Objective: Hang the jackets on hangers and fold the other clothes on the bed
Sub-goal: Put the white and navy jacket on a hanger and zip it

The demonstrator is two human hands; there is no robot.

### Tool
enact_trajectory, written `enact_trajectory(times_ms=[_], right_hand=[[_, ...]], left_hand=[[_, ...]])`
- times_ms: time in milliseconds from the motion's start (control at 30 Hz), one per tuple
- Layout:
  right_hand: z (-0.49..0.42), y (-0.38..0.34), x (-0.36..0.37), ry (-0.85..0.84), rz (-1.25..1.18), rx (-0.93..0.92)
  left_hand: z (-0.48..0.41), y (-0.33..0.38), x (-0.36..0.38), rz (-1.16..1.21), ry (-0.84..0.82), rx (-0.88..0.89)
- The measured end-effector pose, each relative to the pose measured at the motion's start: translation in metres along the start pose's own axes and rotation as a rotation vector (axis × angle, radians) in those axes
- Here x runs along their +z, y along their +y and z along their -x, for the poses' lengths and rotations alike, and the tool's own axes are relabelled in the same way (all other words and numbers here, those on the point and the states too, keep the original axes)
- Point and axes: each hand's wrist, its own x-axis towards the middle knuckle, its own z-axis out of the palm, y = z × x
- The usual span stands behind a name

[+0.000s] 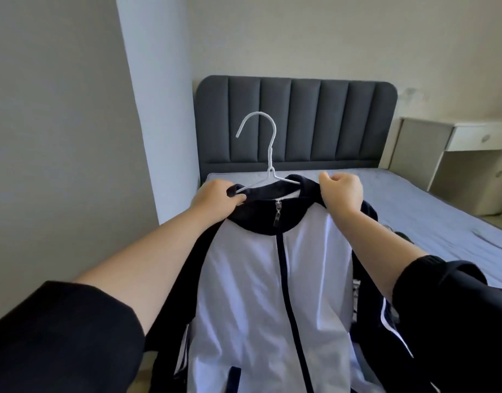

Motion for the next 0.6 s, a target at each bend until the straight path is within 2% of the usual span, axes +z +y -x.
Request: enact_trajectory(times_ms=[100,200,300,333,433,500,567,600], right_hand=[[0.007,-0.023,-0.014,-0.002,0.002,-0.201],[0.026,-0.045,-0.024,-0.026,0.004,-0.578],[0.042,-0.067,-0.031,-0.16,0.123,-0.836],[0.046,-0.073,-0.034,-0.148,0.178,-0.914],[0.051,-0.092,-0.042,0.118,0.233,-1.165],[0.051,-0.102,-0.047,0.267,0.232,-1.223],[0.05,-0.109,-0.049,0.335,0.261,-1.244],[0.05,-0.111,-0.049,0.298,0.295,-1.27]], left_hand=[[0.0,0.02,-0.029,0.091,0.06,-0.038],[-0.001,0.036,-0.052,0.225,0.122,-0.068],[-0.001,0.054,-0.071,0.232,0.168,-0.053],[0.001,0.06,-0.077,0.232,0.181,-0.048],[0.003,0.074,-0.095,0.277,0.213,-0.047],[0.003,0.083,-0.11,0.339,0.226,-0.057],[0.003,0.092,-0.126,0.388,0.237,-0.068],[0.002,0.097,-0.134,0.399,0.246,-0.064]])
